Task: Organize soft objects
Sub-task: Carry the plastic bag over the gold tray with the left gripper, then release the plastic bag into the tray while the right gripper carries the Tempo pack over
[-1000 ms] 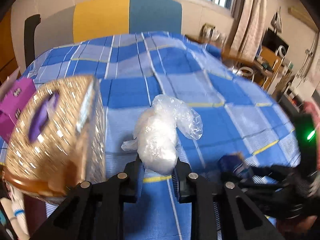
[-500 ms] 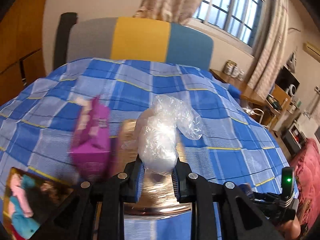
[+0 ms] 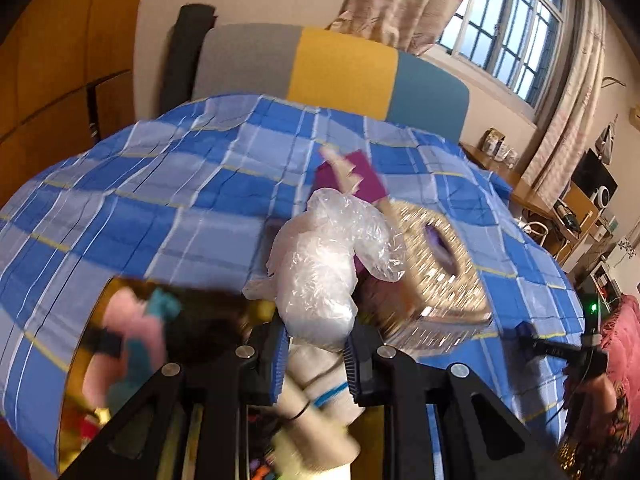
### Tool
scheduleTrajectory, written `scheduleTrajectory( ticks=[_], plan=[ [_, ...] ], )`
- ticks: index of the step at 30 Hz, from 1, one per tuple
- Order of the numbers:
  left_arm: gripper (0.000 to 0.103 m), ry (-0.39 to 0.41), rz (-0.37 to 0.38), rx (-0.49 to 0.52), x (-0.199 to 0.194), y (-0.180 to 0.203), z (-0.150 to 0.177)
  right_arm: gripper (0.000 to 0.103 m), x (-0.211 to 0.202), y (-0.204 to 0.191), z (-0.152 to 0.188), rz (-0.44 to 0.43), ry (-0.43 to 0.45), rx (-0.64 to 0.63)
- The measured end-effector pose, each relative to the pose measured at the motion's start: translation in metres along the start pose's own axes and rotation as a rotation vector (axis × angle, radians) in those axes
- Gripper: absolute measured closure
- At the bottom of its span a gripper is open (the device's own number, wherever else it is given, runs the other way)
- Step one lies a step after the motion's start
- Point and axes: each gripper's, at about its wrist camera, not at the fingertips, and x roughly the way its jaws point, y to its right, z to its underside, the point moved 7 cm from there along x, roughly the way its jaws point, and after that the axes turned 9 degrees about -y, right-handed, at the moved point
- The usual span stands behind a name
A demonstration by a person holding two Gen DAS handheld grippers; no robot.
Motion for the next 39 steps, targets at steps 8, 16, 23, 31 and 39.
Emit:
scheduleTrajectory(
  ticks=[8, 16, 23, 31, 39],
  plan=[
    [0.080, -0.085, 0.008, 0.004, -0.010, -0.021, 0.064, 0.050, 0.003, 0.002, 0.000, 0.010, -0.008, 0.005],
    [0.079, -0.145, 0.014, 0.070, -0.009, -0.003, 0.110, 0.050, 0.003, 0.002, 0.001, 0.012, -0.008, 0.004],
    [0.068, -0.219, -0.104, 0.150, 0.002, 0.000, 0.137, 0.050, 0.000, 0.001, 0.001, 0.004, -0.001, -0.001],
    [0.052, -0.184, -0.114, 0.123, -0.017, -0.013, 0.136, 0.050, -0.026, -0.012, -0.005, -0.030, 0.124, -0.037],
    [0.038, -0.104, -0.075, 0.083, -0.049, -0.034, 0.130, 0.050, -0.083, -0.066, -0.006, -0.105, 0.263, -0.104]
  ],
)
